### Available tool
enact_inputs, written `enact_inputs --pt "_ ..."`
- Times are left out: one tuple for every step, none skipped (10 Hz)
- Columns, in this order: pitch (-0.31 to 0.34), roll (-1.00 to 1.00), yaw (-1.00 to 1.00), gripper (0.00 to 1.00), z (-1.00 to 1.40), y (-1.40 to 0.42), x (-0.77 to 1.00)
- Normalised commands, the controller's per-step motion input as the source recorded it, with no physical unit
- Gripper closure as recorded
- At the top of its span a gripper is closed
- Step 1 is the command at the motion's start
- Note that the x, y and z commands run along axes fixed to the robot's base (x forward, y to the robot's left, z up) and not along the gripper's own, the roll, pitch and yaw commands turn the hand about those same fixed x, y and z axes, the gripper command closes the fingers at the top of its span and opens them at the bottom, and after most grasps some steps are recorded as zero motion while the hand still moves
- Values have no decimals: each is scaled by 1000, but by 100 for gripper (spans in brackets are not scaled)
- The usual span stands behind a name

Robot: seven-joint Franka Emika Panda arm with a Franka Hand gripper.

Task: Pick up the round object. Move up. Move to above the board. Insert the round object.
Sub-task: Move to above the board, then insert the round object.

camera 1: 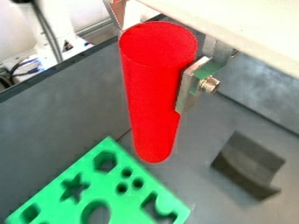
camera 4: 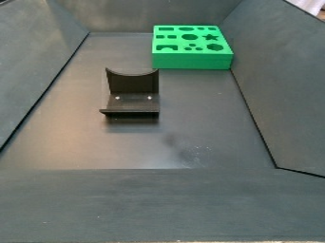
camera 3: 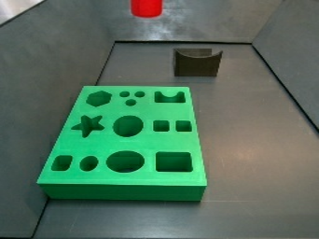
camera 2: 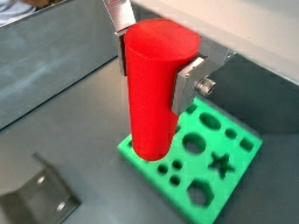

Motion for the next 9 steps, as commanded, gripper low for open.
enact_inputs --pt "102 9 5 100 47 -952 278" --pt "116 29 10 100 37 -569 202" --pt "118 43 8 100 34 -330 151" --pt "-87 0 0 100 -534 -163 -91" --pt "-206 57 -31 100 -649 -134 -429" --pt "-259 66 -34 100 -669 -197 -560" --pt "-259 11 -17 100 -666 -249 -537" --pt "-209 0 0 100 -637 -277 -340" --pt "-119 0 -23 100 -606 -349 -37"
